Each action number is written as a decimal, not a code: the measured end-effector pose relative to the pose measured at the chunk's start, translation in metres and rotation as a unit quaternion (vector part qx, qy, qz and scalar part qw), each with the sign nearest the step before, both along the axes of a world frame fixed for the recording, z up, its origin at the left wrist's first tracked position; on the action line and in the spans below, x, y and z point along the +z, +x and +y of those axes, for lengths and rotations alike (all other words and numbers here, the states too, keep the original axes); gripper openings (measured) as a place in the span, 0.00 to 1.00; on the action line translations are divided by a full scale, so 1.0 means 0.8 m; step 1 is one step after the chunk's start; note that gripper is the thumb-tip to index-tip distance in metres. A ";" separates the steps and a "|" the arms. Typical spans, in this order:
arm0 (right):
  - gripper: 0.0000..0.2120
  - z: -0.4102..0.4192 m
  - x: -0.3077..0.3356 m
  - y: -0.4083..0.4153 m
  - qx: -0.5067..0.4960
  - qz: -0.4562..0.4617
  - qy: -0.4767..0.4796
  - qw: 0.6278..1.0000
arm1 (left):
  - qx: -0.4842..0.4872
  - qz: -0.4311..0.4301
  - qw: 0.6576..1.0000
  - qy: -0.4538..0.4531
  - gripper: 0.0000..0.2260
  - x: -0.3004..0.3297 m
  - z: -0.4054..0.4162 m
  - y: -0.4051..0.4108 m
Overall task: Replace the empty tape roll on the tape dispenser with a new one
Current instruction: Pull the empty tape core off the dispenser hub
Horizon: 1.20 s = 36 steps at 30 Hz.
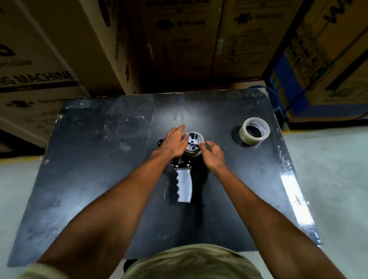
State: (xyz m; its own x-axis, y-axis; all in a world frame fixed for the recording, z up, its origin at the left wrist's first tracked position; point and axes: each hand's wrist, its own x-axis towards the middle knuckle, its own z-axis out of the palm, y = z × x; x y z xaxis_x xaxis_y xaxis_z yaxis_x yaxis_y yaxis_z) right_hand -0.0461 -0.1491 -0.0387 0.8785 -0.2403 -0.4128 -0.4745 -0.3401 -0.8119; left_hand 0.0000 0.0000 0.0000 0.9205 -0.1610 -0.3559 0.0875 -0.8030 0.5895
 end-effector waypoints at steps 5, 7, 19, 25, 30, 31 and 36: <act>0.15 -0.004 -0.004 0.013 -0.019 0.030 0.000 0.999 | -0.021 0.100 0.995 0.015 0.18 -0.016 -0.003 0.022; 0.16 -0.006 -0.007 0.018 -0.028 0.041 -0.001 0.999 | -0.005 0.102 0.995 0.010 0.16 -0.021 -0.006 0.025; 0.05 -0.014 -0.018 0.008 0.002 0.100 0.163 0.982 | 0.065 0.213 0.973 -0.056 0.13 -0.013 0.009 0.010; 0.10 -0.020 -0.006 0.005 -0.006 0.154 0.259 0.954 | 0.081 0.304 0.942 -0.116 0.09 0.004 0.022 0.009; 0.07 -0.024 -0.005 0.008 -0.013 0.167 0.281 0.945 | 0.091 0.333 0.931 -0.116 0.10 0.024 0.015 0.006; 0.07 -0.024 -0.004 0.009 -0.010 0.169 0.274 0.947 | 0.089 0.332 0.932 -0.113 0.09 0.028 0.013 0.004; 0.15 -0.026 -0.006 0.012 0.008 0.171 0.248 0.954 | 0.089 0.341 0.929 -0.113 0.07 0.028 0.009 0.006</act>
